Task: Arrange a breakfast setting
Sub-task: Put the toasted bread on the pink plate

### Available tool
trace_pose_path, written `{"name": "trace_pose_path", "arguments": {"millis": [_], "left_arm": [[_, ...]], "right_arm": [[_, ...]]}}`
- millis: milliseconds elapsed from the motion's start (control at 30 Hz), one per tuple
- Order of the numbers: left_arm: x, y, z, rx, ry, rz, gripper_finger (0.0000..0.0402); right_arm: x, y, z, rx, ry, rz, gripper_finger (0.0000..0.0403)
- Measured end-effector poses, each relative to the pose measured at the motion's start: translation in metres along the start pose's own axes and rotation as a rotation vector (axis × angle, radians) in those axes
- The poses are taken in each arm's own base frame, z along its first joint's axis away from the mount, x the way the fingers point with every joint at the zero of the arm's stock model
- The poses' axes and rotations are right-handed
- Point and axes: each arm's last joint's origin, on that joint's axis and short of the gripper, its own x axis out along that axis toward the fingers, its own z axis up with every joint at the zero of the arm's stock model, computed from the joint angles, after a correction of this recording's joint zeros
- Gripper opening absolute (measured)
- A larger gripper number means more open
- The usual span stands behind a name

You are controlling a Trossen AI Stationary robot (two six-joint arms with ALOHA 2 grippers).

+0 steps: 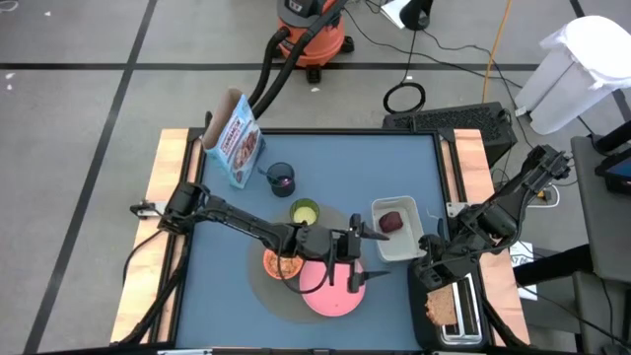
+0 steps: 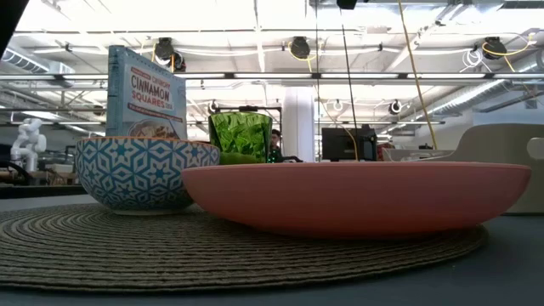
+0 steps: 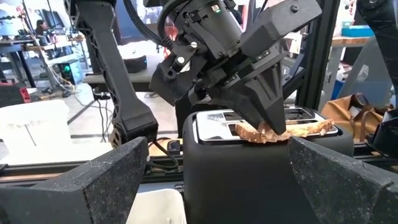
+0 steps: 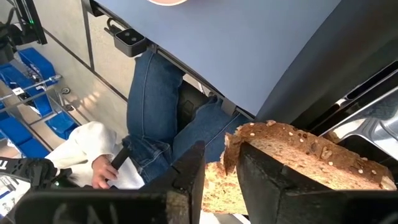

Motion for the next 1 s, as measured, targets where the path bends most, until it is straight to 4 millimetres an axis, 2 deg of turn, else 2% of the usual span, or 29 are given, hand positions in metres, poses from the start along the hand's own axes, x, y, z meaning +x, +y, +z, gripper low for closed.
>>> {"name": "trace_pose_path", "arguments": {"millis": [533, 733, 1000], "left_arm": [[-0.0002, -0.0013, -0.0011, -0.004, 0.011, -0.003, 0.0392], [-0.0002, -0.0011, -0.0010, -0.004, 0.011, -0.002, 0.0392], [-0.0002, -0.0011, -0.0010, -0.004, 0.011, -0.002, 0.0392]], "right_arm": [[-0.0003, 0.0000, -0.0003, -0.092, 0.008, 0.001, 0.0100], [-0.0036, -0.0024, -0.0033, -0.094, 0.106, -0.021, 0.0100], [-0.0053, -0.0023, -0.0025, -0.099, 0.081, -0.005, 0.0100]]}}
